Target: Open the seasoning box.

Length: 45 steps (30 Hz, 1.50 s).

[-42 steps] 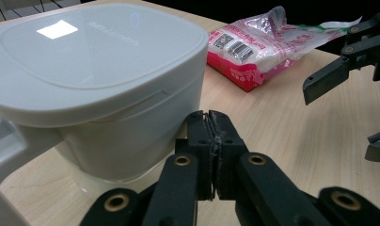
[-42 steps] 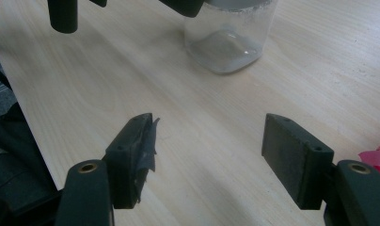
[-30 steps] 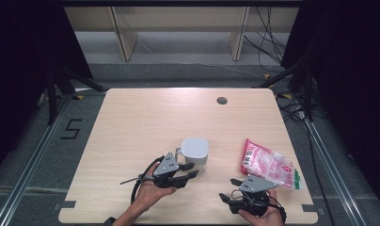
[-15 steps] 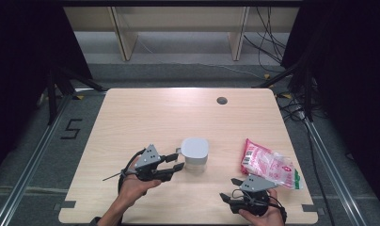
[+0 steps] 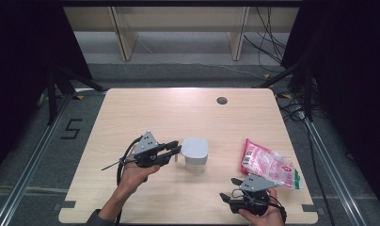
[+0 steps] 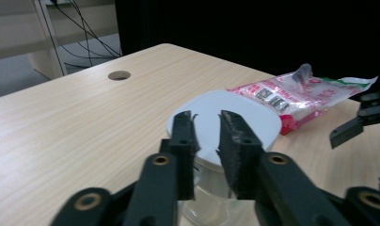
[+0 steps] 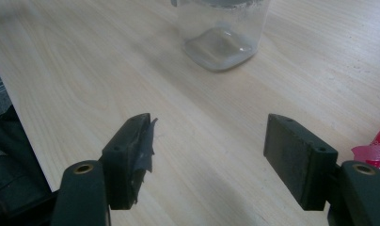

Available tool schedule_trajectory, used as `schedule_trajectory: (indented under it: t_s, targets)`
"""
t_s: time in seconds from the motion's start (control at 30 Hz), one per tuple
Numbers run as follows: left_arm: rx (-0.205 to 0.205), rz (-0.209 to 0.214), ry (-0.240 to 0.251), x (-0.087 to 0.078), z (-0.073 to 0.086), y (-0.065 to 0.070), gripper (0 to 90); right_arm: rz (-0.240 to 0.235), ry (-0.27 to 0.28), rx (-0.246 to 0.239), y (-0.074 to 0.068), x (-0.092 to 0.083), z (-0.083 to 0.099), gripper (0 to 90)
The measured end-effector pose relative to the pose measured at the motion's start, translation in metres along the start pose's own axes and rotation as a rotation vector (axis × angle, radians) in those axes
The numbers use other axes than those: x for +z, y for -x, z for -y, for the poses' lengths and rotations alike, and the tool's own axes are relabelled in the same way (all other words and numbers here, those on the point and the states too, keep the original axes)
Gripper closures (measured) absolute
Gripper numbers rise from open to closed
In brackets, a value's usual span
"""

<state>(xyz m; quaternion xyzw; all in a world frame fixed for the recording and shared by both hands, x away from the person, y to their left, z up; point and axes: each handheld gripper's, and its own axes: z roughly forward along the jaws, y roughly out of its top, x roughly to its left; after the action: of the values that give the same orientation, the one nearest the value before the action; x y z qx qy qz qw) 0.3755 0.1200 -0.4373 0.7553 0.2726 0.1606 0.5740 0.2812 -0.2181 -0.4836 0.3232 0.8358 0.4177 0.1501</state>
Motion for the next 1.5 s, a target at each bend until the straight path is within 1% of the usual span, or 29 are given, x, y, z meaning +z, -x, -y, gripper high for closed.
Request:
schedule_trajectory:
  t_s: [0.03,0.07,0.13,0.2,0.3,0.37,0.47,0.5,0.6,0.63,0.7,0.8,0.87,0.9,0.93,1.0,1.03,1.07,1.1,1.13,1.17,1.2,1.27,1.3,1.33,1.37,1.4,1.43,1.5]
  targets:
    - [-0.014,-0.005,0.003,0.002,-0.001,0.0,78.3,0.001,0.0,0.0,0.0,0.0,0.0,33.8]
    - [-0.002,0.001,0.003,0.004,-0.002,-0.001,82.7,-0.003,-0.001,0.01,-0.001,0.0,0.0,33.8]
    - [0.013,0.002,0.006,0.008,-0.003,-0.001,83.4,-0.017,-0.004,0.016,-0.001,0.0,0.0,33.8]
    - [0.02,-0.002,0.004,0.009,-0.004,0.0,84.7,0.006,0.004,-0.005,-0.001,0.0,-0.001,33.8]
    - [0.02,0.003,0.002,0.012,-0.005,-0.001,85.9,-0.007,-0.009,-0.003,-0.002,0.001,-0.001,33.8]
    - [0.014,0.009,0.009,0.014,-0.005,-0.001,85.8,-0.002,-0.003,-0.014,-0.002,0.001,-0.001,33.8]
    - [0.024,0.002,-0.002,0.017,-0.005,-0.001,85.9,-0.001,-0.005,0.001,-0.002,0.001,-0.001,33.8]
    - [0.018,0.0,-0.006,0.019,-0.004,-0.002,85.9,0.007,0.001,-0.011,-0.002,0.001,-0.002,33.8]
    - [0.016,0.004,-0.006,0.021,-0.002,-0.004,85.7,-0.009,-0.004,-0.004,-0.002,0.001,-0.002,33.8]
    - [0.024,-0.006,-0.018,0.022,-0.002,-0.004,85.8,0.007,-0.002,-0.005,-0.002,0.0,-0.002,33.8]
    - [0.014,-0.007,-0.019,0.023,0.001,-0.006,86.1,0.016,0.003,-0.005,-0.001,0.0,-0.002,33.4]
    - [0.024,-0.013,-0.028,0.023,0.002,-0.007,86.1,0.013,0.012,-0.005,-0.001,0.0,-0.002,33.3]
    - [0.016,-0.013,-0.031,0.023,0.003,-0.006,86.0,0.019,0.002,-0.007,0.0,-0.001,-0.002,32.4]
    - [0.009,-0.007,-0.023,0.024,0.004,-0.006,85.8,0.013,-0.002,0.007,-0.001,-0.001,-0.003,32.3]
    - [0.018,-0.009,-0.025,0.023,0.004,-0.007,85.9,0.029,0.013,-0.006,0.001,0.0,-0.003,32.1]
    - [0.026,-0.012,-0.03,0.023,0.004,-0.007,86.0,0.022,0.01,0.012,0.0,-0.001,-0.003,31.6]
    - [0.017,-0.012,-0.028,0.022,0.004,-0.007,86.0,0.023,0.007,0.025,-0.001,-0.001,-0.003,31.1]
    - [0.014,-0.012,-0.028,0.022,0.004,-0.007,86.1,0.024,0.013,0.002,0.002,0.0,-0.004,28.8]
    - [0.016,-0.011,-0.026,0.022,0.005,-0.007,86.2,0.037,0.019,0.012,0.002,0.001,-0.004,27.7]
    - [0.016,-0.011,-0.026,0.022,0.005,-0.007,86.2,0.021,0.016,0.009,0.004,0.001,-0.004,26.7]
    - [0.012,-0.012,-0.025,0.022,0.005,-0.007,86.4,0.036,0.026,0.0,0.005,0.001,-0.005,25.1]
    - [0.011,-0.014,-0.023,0.022,0.005,-0.007,86.4,0.048,0.038,0.01,0.003,0.002,-0.005,23.4]
    - [0.013,-0.015,-0.022,0.022,0.005,-0.007,86.5,0.031,0.033,0.015,0.004,0.003,-0.006,21.1]
    - [0.013,-0.013,-0.023,0.022,0.005,-0.007,86.5,0.054,0.051,0.008,0.004,0.004,-0.008,18.0]
    - [0.022,-0.011,-0.033,0.021,0.005,-0.008,86.5,0.054,0.051,0.008,0.004,0.004,-0.008,18.0]
    - [0.006,-0.012,-0.022,0.021,0.006,-0.008,86.6,0.048,0.092,-0.005,0.006,0.006,-0.013,17.5]
    - [0.006,-0.012,-0.021,0.021,0.006,-0.008,86.6,0.044,0.093,-0.007,0.006,0.007,-0.014,17.7]
    - [0.005,-0.012,-0.02,0.021,0.006,-0.008,86.6,0.064,0.104,-0.015,0.007,0.008,-0.016,18.3]
    - [0.006,-0.012,-0.019,0.021,0.006,-0.008,86.6,0.059,0.092,-0.019,0.01,0.01,-0.019,22.7]
